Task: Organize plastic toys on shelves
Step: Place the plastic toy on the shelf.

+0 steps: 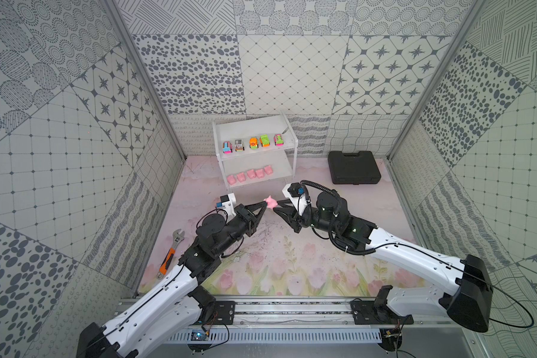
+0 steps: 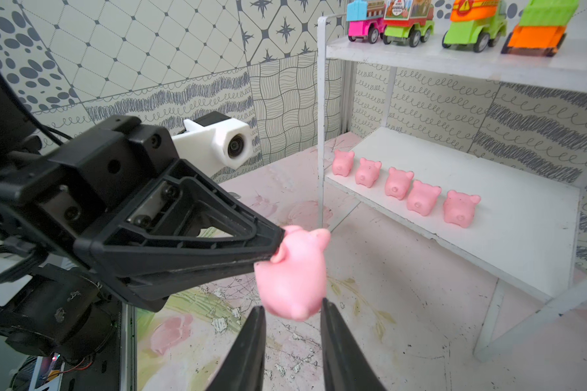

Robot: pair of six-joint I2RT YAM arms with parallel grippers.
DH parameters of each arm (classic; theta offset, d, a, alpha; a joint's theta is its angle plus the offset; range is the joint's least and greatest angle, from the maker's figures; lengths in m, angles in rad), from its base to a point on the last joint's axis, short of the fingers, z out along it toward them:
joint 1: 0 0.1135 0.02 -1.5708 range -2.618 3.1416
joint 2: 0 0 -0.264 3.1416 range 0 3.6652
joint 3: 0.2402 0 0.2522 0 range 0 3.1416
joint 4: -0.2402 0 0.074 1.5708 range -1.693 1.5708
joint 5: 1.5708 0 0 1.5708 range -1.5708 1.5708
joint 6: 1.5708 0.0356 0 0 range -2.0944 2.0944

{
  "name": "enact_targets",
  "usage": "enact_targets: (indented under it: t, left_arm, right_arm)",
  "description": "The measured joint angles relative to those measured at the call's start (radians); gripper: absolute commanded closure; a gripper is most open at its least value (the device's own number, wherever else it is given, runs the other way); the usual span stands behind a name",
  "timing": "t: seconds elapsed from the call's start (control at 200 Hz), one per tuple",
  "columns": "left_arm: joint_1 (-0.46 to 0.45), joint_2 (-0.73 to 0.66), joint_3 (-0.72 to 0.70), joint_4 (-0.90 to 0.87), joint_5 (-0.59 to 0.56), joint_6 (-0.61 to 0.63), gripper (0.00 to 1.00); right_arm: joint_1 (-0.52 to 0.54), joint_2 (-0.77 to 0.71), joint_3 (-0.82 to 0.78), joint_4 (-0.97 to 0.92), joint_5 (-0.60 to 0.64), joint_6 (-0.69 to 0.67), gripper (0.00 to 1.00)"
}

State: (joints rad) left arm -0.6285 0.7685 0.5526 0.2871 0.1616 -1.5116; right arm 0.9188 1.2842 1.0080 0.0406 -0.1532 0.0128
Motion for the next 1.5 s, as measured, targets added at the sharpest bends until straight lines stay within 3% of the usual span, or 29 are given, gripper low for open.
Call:
enact_targets:
  t: [0.415, 0.535, 0.685, 0.905, 1.086, 1.331, 1.501]
  left_arm:
    - [0.000, 0.003, 0.048, -0.089, 0.009, 0.058, 1.00]
    - [0.000, 0.006, 0.063, -0.118, 0.011, 0.084, 1.00]
    - [0.000, 0.027, 0.082, -0.145, 0.018, 0.116, 1.00]
    - [0.000, 0.070, 0.092, -0.172, 0.052, 0.143, 1.00]
    - [-0.003, 0.106, 0.107, -0.178, 0.101, 0.158, 0.86]
    - [-0.004, 0.120, 0.126, -0.169, 0.120, 0.179, 0.54]
    - [-0.004, 0.090, 0.125, -0.172, 0.113, 0.190, 0.52]
  right_arm:
    - [0.001, 0.012, 0.013, -0.021, 0.001, 0.014, 0.67]
    - [0.001, 0.011, 0.013, -0.024, 0.002, 0.020, 0.76]
    - [0.000, 0.011, 0.005, -0.034, 0.001, 0.037, 0.94]
    - [-0.004, -0.016, -0.059, -0.017, -0.002, 0.047, 1.00]
    - [-0.006, -0.062, -0.126, 0.014, -0.002, 0.059, 1.00]
    - [-0.004, -0.101, -0.172, 0.038, -0.003, 0.063, 1.00]
    - [-0.004, -0.136, -0.215, 0.049, -0.002, 0.067, 1.00]
